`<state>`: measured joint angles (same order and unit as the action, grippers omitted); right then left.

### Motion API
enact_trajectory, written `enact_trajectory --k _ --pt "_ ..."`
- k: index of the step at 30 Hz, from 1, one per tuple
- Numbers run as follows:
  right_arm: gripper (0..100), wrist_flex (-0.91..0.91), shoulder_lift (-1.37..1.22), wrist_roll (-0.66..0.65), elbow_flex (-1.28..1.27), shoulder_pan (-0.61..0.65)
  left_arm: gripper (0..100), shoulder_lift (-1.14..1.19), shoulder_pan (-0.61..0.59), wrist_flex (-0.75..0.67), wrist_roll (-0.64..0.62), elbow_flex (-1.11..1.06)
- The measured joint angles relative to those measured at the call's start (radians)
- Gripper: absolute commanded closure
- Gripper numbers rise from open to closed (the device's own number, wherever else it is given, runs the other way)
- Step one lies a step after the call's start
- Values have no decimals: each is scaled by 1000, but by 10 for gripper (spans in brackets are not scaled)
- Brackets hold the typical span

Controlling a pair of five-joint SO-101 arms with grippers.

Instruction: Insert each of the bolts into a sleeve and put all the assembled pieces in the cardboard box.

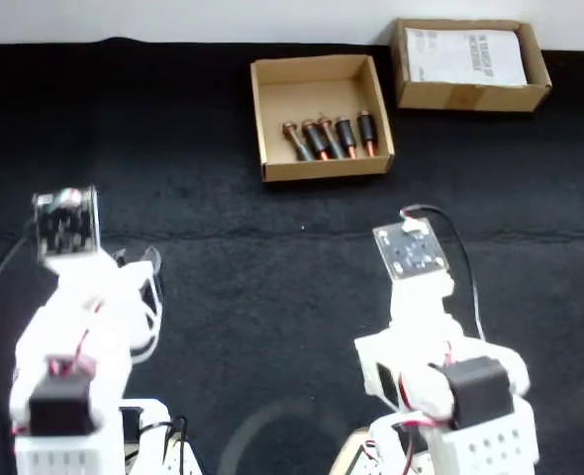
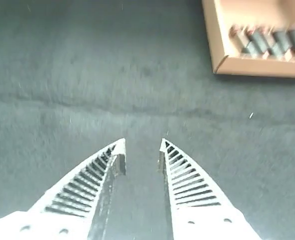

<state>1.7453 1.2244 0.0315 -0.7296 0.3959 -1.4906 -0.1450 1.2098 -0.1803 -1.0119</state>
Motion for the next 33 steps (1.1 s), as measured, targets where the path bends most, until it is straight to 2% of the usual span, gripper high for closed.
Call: enact_trajectory --k 5,11,18,24,27,33 --pt "782 -123 112 0 -72 0 873 -276 0 3 0 -132" --pt "782 -379 219 0 -276 0 873 -287 0 3 0 -224" --pt "782 -677 336 0 -615 0 872 -287 0 -89 -3 -459" --pt "782 -778 379 0 -825 0 873 -287 0 -143 -3 -646" --pt "782 -789 379 0 -882 0 874 -287 0 -149 0 -663" --pt "786 -816 385 0 -942 -21 874 -287 0 -63 0 -664"
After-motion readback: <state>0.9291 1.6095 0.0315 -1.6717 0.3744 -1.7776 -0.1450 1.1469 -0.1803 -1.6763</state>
